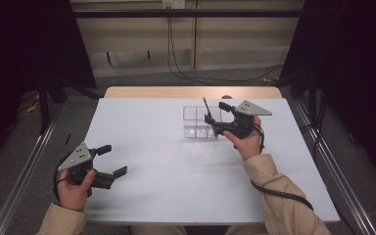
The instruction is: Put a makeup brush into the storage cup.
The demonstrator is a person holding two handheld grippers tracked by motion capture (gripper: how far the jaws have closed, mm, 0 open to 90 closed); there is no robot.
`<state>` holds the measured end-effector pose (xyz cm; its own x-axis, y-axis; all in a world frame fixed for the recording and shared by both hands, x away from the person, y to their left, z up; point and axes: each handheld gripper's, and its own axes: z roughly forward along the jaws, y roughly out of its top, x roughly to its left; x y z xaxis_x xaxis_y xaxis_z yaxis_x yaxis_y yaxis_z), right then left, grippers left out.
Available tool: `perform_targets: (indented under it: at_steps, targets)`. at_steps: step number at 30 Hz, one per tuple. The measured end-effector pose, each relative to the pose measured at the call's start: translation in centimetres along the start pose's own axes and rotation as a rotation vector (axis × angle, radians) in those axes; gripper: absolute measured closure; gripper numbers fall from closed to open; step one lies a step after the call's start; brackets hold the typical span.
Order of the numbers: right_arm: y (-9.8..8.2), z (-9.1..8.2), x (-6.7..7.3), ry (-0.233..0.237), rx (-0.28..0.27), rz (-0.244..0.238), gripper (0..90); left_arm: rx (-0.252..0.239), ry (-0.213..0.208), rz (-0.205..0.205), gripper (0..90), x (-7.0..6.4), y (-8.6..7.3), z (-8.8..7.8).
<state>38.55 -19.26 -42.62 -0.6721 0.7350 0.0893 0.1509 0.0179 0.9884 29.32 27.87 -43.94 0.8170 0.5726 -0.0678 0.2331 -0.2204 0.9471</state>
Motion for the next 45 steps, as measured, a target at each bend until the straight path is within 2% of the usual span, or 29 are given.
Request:
perform_targets:
  at_steps: [23,45]
  targets:
    - [-0.3,-2.3,0.3,0.021,0.021,-0.023,12.7,-0.005,0.01,-0.001,0.1,-0.2,0.0,-0.5]
    - [-0.5,-4.6,0.5,0.032,0.054,-0.043,8.6,-0.005,0.004,-0.002,0.1,-0.2,0.0,-0.2]
